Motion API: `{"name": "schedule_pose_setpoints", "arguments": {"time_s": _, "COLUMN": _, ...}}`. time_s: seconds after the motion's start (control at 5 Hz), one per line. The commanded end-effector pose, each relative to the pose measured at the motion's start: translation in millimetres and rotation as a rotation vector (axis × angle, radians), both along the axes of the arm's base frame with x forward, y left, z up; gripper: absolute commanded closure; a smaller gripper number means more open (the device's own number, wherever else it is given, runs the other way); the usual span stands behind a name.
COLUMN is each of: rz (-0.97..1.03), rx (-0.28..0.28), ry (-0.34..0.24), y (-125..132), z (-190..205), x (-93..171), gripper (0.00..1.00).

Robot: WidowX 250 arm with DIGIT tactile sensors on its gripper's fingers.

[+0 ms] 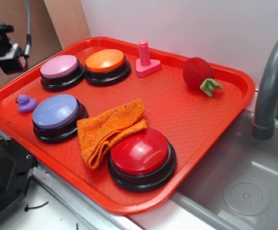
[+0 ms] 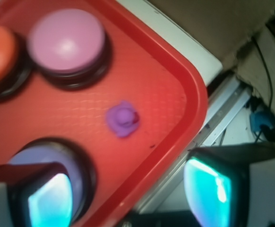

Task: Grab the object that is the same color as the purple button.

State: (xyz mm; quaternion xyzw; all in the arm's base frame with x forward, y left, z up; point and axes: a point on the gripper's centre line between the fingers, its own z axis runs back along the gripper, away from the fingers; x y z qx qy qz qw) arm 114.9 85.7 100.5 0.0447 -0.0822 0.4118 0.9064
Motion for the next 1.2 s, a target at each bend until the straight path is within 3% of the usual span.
{"name": "schedule_pose_setpoints", "arguments": {"time_s": 0.0, "rz": 0.127, "rx": 0.055, "ry": -0.021, "y": 23.0, "z": -37.1, "x": 9.4, "gripper": 0.00}}
{"name": "schedule_pose_setpoints", "arguments": {"time_s": 0.2, "rz": 0.177, "rx": -0.004, "ry": -0.011, "y": 30.0, "z": -53.4, "x": 16.7, "gripper": 0.00}}
{"name": "schedule_pose_setpoints", "arguments": {"time_s": 0.6, "rz": 0.136, "rx": -0.028, "ry": 0.008, "y": 23.4, "z": -78.3, "x": 23.5, "gripper": 0.00}}
{"name": "schedule_pose_setpoints", "arguments": {"time_s": 0.8, "rz": 0.134, "rx": -0.035, "ry": -0.014, "y": 24.9, "z": -82.0, "x": 23.2, "gripper": 0.83}}
{"name": "schedule_pose_setpoints", "arguments": {"time_s": 1.0, "rz": 0.127, "rx": -0.031, "ry": -0.021, "y": 23.2, "z": -81.9, "x": 22.9, "gripper": 1.00}}
